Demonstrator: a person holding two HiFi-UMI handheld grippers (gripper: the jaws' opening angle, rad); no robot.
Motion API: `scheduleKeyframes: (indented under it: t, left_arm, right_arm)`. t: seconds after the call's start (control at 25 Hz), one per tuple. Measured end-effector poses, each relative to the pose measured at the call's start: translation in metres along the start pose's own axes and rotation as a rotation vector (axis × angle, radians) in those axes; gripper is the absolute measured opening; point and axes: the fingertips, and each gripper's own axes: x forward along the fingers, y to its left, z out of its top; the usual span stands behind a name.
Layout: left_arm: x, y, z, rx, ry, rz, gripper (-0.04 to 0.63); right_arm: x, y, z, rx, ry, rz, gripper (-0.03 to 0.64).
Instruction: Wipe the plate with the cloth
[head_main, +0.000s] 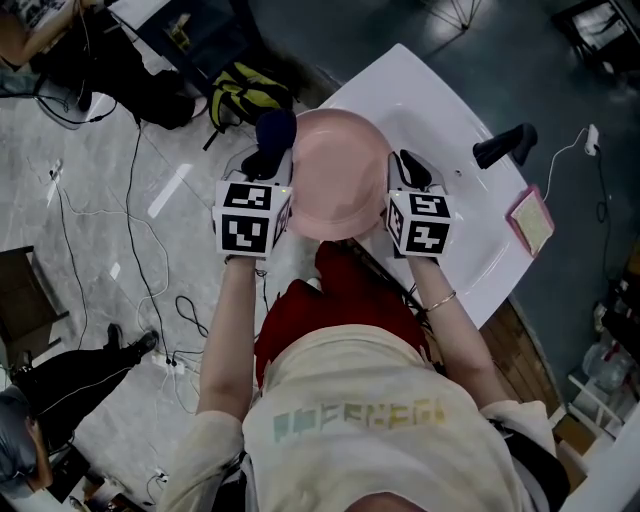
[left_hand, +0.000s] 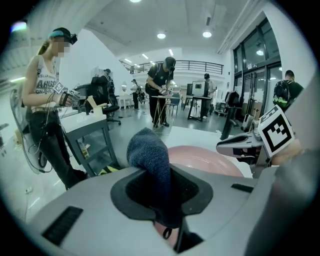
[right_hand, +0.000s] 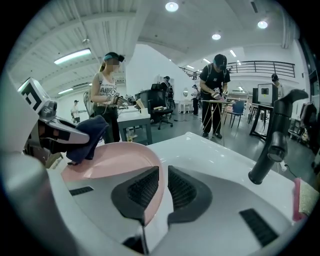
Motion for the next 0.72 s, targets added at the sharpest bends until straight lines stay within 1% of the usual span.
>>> scheduleKeyframes:
  t: [0.16, 0.32, 0.56, 0.72]
  left_arm:
    - [-0.010, 0.000, 0.013, -0.011, -0.096, -0.012, 0.080]
    - [-0.029, -0.004, 0.021, -0.018, -0.177, -0.009, 0.080]
    - [-0.060, -0.007, 0.030, -0.017, -0.270, -0.007, 0.080]
    - [-0.081, -0.012, 0.033, -0.009, -0.313, -0.009, 0.080]
  right_arm:
    - [-0.015, 0.001, 0.014, 0.016, -0.051, -0.023, 0.055]
    - [-0.041, 0.011, 0.030, 0.023, -0.125, -0.011, 0.055]
    - [-0.080, 0.031, 0.052, 0.016, -0.256, 0.014, 0.054]
    - [-0.107, 0.044, 0.059, 0.009, -0.334, 0.031, 0.049]
